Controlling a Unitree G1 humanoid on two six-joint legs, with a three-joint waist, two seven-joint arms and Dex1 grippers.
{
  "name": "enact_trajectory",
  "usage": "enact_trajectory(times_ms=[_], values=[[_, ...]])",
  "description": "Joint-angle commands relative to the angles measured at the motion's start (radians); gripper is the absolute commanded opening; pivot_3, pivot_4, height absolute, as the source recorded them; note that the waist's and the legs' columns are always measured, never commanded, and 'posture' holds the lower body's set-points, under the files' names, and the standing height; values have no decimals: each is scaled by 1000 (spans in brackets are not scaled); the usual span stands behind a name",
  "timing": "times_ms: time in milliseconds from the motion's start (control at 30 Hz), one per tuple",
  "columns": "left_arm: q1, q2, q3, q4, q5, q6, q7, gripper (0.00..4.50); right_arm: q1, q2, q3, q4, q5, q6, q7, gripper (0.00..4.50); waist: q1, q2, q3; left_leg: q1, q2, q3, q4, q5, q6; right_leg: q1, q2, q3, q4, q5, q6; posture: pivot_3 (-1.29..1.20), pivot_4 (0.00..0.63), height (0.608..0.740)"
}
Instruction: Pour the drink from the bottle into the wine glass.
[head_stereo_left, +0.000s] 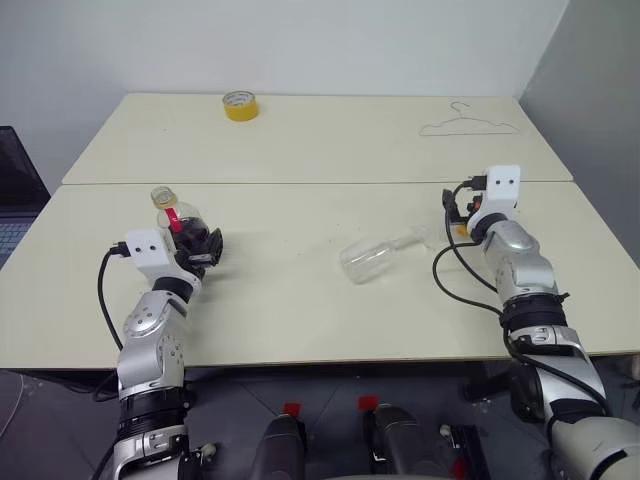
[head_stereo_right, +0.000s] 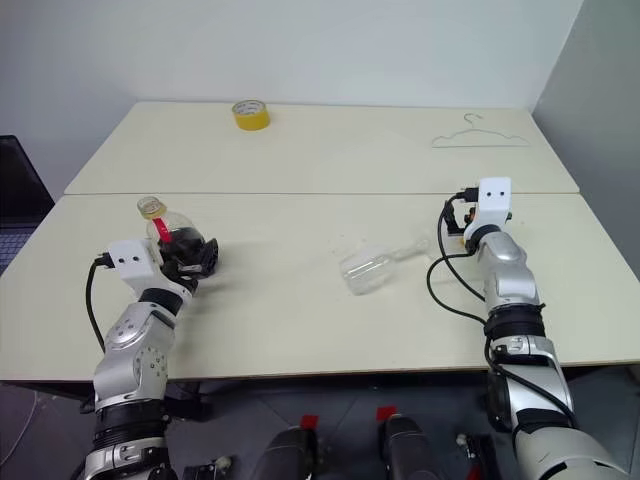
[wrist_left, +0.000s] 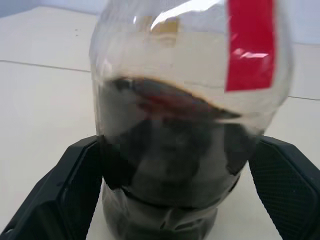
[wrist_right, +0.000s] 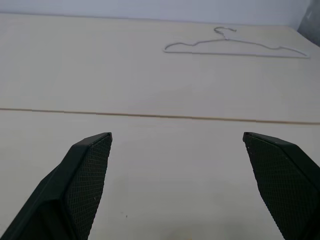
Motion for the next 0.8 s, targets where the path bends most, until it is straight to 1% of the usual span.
enact_trajectory(times_ms=[33,400,633,800], values=[[8,26,3,-98,-13,20,-4,4476,-33,-26,7,-8,-16,-36,24,4500,0,0,0,0,0,0,0,0,0,0,0,0,0,0,0,0,150,740],[51,74,40,-313,-43,153,26,4476,-14,-1,46,-59,-31,-37,82,4500,-1,0,0,0,0,0,0,0,0,0,0,0,0,0,0,0,150,740],[60,96,68,-340,-47,178,40,4476,-18,5,50,-54,-30,-39,94,4500,0,0,0,0,0,0,0,0,0,0,0,0,0,0,0,0,150,740],[34,148,106,-356,-70,191,23,4476,-22,0,69,-83,-33,-26,134,4500,-3,0,0,0,0,0,0,0,0,0,0,0,0,0,0,0,150,740]])
